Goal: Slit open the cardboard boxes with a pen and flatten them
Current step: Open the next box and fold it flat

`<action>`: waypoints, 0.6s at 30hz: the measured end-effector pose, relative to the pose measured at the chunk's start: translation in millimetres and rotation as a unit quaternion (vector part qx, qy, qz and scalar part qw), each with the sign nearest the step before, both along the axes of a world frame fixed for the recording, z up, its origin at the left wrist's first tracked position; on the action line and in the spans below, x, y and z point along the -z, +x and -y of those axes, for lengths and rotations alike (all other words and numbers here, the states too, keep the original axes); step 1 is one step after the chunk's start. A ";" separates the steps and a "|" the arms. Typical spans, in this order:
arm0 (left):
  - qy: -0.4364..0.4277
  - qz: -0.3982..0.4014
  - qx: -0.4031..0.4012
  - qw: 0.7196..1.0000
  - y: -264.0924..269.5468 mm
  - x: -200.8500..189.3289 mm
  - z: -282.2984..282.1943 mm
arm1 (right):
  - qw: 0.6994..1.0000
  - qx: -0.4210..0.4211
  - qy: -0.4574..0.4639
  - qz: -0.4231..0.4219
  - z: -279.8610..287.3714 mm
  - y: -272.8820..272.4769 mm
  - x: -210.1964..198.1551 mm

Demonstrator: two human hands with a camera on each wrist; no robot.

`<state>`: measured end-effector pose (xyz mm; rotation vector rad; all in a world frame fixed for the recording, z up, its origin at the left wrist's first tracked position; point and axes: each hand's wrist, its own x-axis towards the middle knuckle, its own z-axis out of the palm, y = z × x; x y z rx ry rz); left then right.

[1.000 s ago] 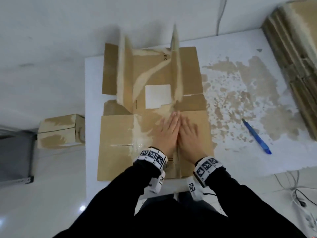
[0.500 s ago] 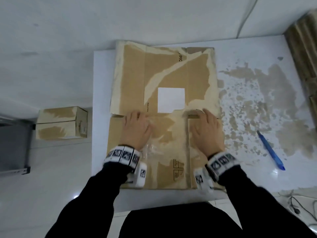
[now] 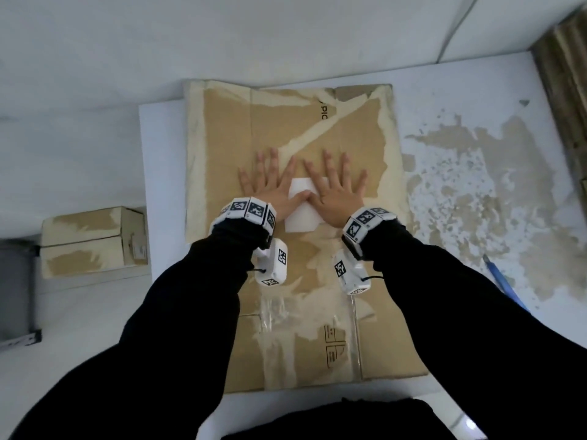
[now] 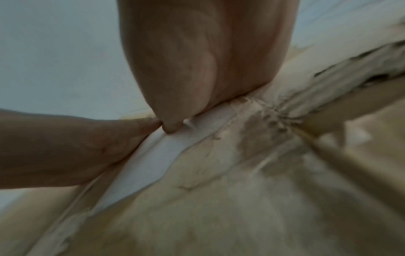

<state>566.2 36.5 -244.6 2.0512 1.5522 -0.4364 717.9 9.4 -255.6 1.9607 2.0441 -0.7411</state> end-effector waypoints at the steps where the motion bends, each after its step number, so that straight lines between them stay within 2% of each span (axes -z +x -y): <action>1: -0.004 0.005 -0.003 1.000 -0.4 0.0 -1.8 | 1.000 0.001 -0.003 -0.001 -1.2 -0.7 0.1; 4: 0.026 0.024 -0.004 0.999 -6.0 -3.2 4.7 | 1.000 0.004 -0.008 -0.013 -2.8 -0.1 -3.1; 6: 0.061 0.014 -0.038 0.997 -19.0 -4.9 14.9 | 0.999 0.013 0.015 -0.048 -0.6 7.5 -5.3; 8: 0.078 -0.005 -0.118 0.990 -41.4 -7.1 32.6 | 0.994 0.049 0.054 -0.080 12.2 21.5 -7.1; 12: 0.053 0.006 -0.289 0.956 -80.5 -8.9 87.9 | 0.975 0.199 0.076 -0.064 68.9 57.2 -7.9; 15: 0.120 0.015 -0.402 0.908 -75.9 -12.2 118.8 | 0.932 0.315 0.152 -0.100 111.9 68.3 -10.6; 17: 0.139 0.048 -0.499 0.854 -73.7 -15.8 127.7 | 0.901 0.360 0.203 -0.130 126.6 75.1 -10.0; 18: 0.129 0.080 -0.543 0.826 -76.0 -17.3 129.0 | 0.893 0.383 0.193 -0.139 129.0 81.6 -10.9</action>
